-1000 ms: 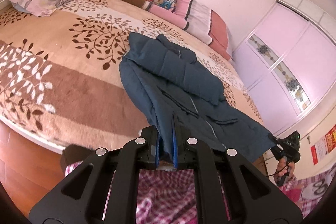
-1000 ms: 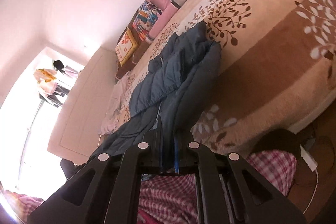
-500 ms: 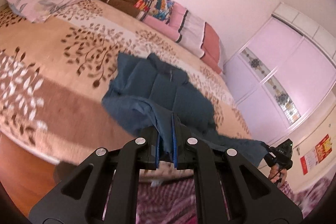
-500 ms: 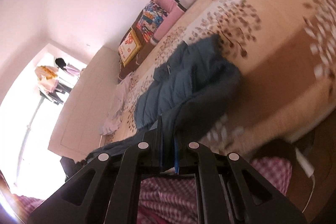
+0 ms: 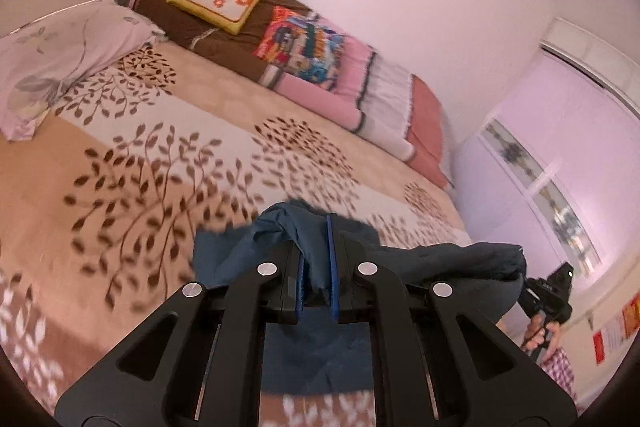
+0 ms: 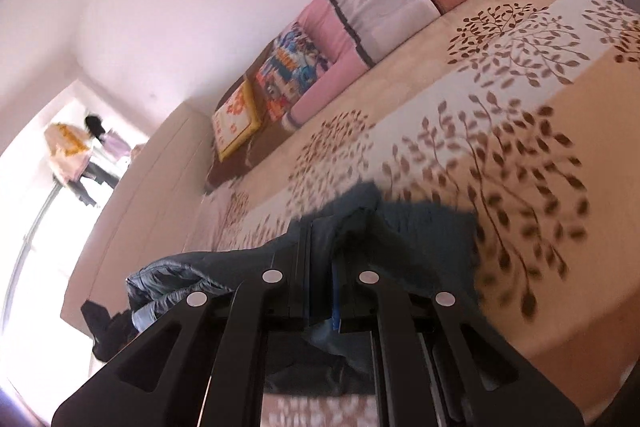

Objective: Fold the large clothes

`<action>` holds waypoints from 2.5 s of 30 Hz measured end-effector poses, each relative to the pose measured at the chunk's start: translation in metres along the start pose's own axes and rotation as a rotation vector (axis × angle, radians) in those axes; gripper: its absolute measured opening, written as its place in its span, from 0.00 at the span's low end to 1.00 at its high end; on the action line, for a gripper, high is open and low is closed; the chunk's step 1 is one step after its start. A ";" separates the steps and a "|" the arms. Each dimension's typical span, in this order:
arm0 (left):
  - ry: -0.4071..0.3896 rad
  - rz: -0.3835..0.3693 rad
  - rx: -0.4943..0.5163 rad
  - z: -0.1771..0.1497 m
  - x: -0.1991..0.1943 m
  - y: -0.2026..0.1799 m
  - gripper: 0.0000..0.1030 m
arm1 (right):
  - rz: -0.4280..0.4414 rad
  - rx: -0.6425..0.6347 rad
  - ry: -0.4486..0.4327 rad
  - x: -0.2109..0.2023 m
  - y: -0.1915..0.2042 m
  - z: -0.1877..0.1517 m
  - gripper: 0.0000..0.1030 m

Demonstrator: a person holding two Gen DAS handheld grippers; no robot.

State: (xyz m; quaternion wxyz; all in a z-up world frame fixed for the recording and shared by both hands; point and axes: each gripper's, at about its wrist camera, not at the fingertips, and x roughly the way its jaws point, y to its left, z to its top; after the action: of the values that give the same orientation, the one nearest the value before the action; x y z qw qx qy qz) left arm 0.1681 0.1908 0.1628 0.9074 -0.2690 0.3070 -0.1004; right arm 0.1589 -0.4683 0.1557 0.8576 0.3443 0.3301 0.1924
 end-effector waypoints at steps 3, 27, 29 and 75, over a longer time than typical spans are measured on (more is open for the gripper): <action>0.012 0.042 -0.030 0.024 0.053 0.009 0.09 | -0.033 0.042 -0.003 0.055 -0.020 0.036 0.08; 0.179 0.142 -0.243 0.024 0.244 0.084 0.41 | -0.134 0.297 0.165 0.227 -0.143 0.053 0.45; 0.103 0.149 -0.228 0.029 0.227 0.075 0.60 | -0.140 0.280 0.128 0.214 -0.135 0.057 0.67; 0.295 0.044 -0.064 -0.215 0.070 0.028 0.50 | -0.260 -0.264 0.484 0.306 0.030 -0.161 0.01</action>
State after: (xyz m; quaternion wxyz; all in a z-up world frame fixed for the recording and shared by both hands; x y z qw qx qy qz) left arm 0.0928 0.0982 -0.0320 0.8452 -0.2734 0.4461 -0.1091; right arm 0.2606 -0.2022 -0.0431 0.8088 0.1292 0.5382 0.1987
